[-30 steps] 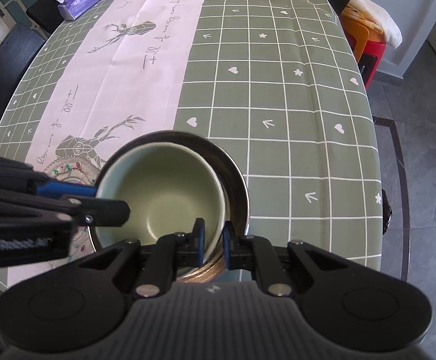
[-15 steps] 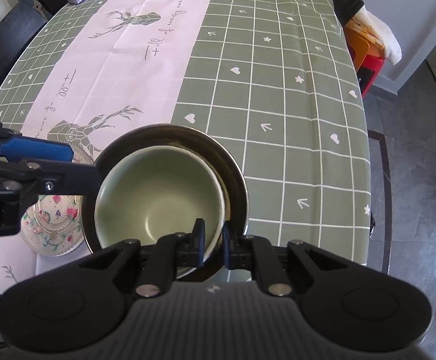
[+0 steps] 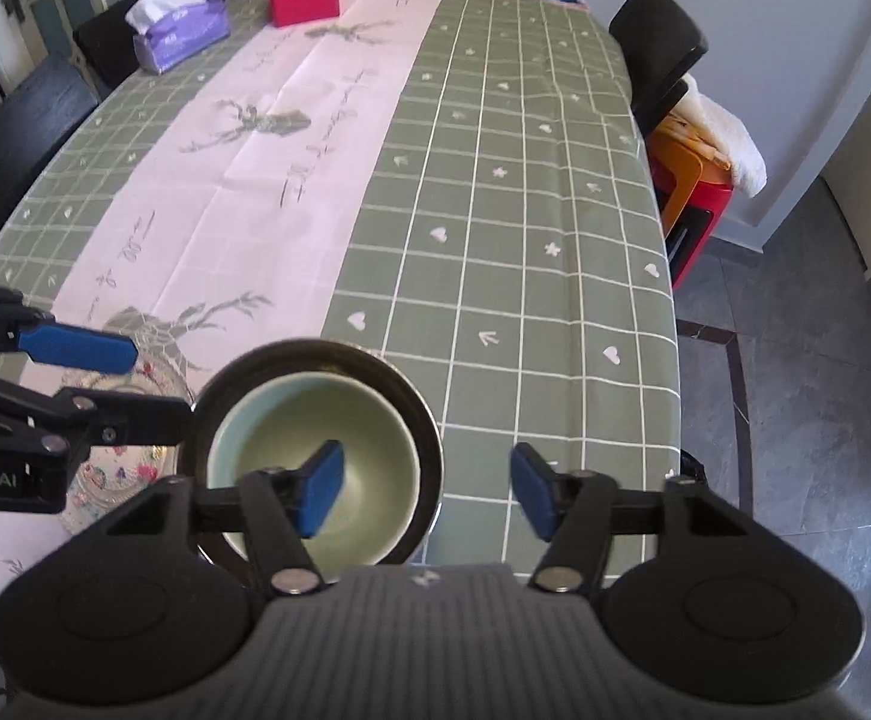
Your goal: Organize plates and bowls
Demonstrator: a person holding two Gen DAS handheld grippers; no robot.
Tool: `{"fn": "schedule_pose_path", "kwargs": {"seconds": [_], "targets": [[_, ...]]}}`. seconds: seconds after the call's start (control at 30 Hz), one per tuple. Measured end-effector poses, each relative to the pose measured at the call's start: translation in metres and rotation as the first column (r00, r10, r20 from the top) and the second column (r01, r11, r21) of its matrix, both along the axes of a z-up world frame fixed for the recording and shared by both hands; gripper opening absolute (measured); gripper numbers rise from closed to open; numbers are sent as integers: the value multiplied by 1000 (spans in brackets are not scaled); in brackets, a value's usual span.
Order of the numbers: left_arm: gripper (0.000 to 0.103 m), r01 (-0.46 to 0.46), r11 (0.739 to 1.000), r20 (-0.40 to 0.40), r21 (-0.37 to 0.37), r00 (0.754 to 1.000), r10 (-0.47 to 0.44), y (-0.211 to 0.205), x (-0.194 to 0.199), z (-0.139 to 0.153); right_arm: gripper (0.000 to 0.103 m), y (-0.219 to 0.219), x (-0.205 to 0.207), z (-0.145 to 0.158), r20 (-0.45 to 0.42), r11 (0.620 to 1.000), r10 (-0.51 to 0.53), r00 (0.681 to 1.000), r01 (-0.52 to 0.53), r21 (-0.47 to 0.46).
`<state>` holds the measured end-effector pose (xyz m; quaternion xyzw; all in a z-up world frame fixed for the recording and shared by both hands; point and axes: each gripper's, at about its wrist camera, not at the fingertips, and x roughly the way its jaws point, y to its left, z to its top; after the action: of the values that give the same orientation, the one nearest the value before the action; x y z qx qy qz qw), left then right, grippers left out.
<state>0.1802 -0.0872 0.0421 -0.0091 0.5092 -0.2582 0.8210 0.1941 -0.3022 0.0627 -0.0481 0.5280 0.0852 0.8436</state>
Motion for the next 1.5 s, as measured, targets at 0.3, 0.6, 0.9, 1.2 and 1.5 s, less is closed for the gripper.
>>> {"fn": "schedule_pose_path", "kwargs": {"seconds": [0.3,0.6,0.9,1.2,1.5], "targets": [[82,-10,999,32,-31,999,11,8,-6,-12,74,-28,-6,-15,-49,984,-130,990,135,114],[82,-83,990,-71,-113,995,75,17,0,-49,77,-39,-11,-52,-191,946,-205,960,244,215],[82,-159,969,-180,-192,976,124,19,14,-81,77,-39,-3,-82,-248,912,-224,942,293,288],[82,-152,972,-263,-178,959,101,10,22,-101,77,-49,4,-112,-312,866,-259,914,363,343],[82,-135,977,-302,-164,950,80,2,27,-113,51,-43,6,-107,-271,860,-200,942,301,411]]}}
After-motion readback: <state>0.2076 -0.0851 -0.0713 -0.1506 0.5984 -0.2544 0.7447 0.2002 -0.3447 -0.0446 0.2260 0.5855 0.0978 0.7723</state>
